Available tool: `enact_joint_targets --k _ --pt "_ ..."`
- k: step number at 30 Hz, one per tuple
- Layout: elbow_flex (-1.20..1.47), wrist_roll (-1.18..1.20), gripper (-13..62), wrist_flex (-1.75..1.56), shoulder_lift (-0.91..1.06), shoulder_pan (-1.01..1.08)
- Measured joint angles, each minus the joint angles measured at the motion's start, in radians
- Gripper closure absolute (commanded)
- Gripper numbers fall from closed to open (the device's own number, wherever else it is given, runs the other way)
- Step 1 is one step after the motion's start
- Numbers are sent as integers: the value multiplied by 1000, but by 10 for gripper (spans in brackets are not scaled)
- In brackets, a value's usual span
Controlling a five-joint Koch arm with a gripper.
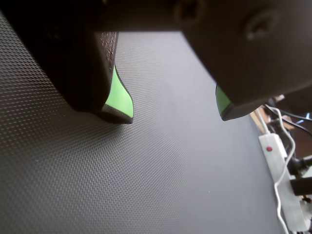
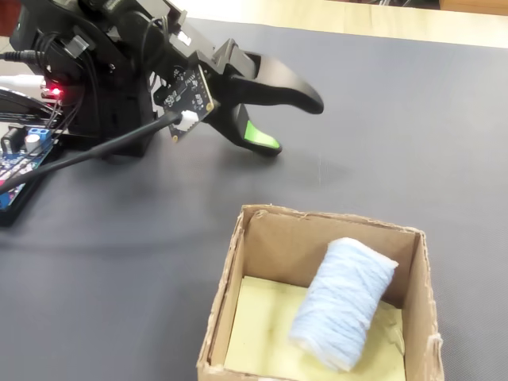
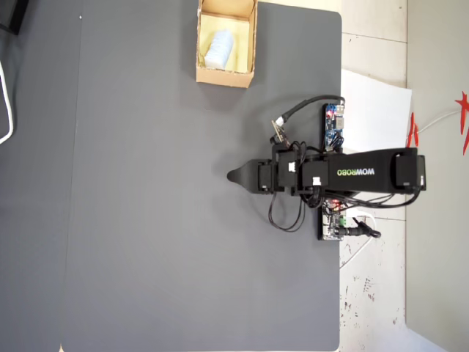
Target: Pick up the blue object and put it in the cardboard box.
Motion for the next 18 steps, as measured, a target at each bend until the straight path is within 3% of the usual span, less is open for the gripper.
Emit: enact_joint_targets --k 18 --pt "2 3 154 8 0 25"
